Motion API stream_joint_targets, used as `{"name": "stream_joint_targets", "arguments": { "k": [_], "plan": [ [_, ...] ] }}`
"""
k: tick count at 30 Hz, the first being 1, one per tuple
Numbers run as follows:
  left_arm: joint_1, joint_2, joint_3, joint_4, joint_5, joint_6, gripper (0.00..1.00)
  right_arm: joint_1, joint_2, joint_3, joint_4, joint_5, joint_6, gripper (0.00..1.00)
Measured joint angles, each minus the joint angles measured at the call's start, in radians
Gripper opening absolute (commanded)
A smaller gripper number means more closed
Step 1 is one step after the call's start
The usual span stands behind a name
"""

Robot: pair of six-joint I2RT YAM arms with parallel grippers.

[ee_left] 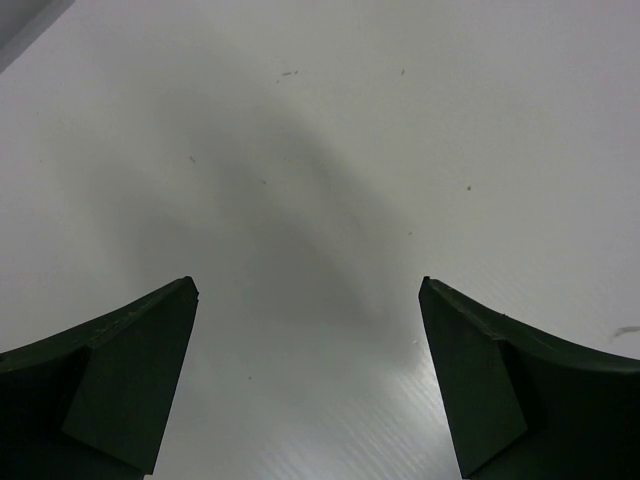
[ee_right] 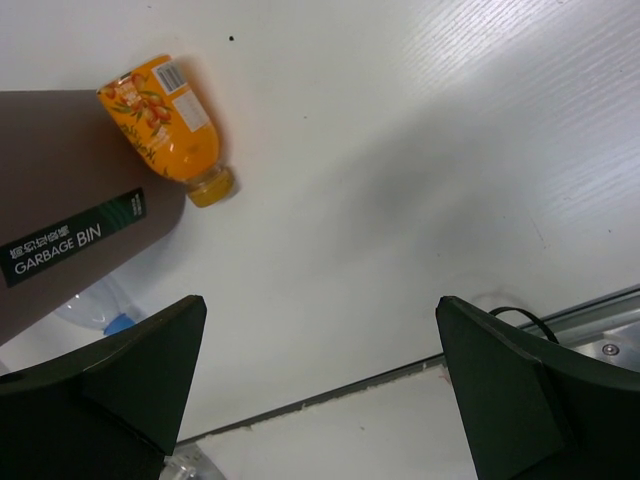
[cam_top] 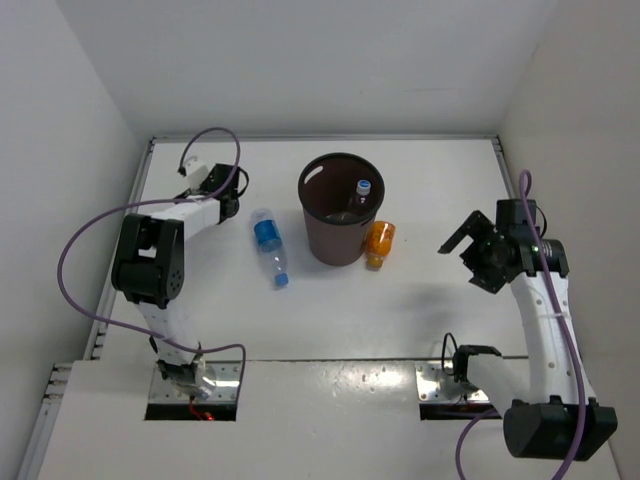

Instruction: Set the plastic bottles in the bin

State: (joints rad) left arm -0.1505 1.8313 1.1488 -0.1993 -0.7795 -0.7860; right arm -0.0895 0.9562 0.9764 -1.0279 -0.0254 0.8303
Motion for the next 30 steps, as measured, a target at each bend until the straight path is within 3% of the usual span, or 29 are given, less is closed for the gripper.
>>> {"name": "stream_joint_targets", "arguments": {
  "k": [30],
  "plan": [
    [0.0, -0.001, 0.008, 0.036, -0.028, -0.08, 1.0, -0.007, 0.004, -0.088, 0.058, -0.05, 0.0, 1.0]
  ]
}}
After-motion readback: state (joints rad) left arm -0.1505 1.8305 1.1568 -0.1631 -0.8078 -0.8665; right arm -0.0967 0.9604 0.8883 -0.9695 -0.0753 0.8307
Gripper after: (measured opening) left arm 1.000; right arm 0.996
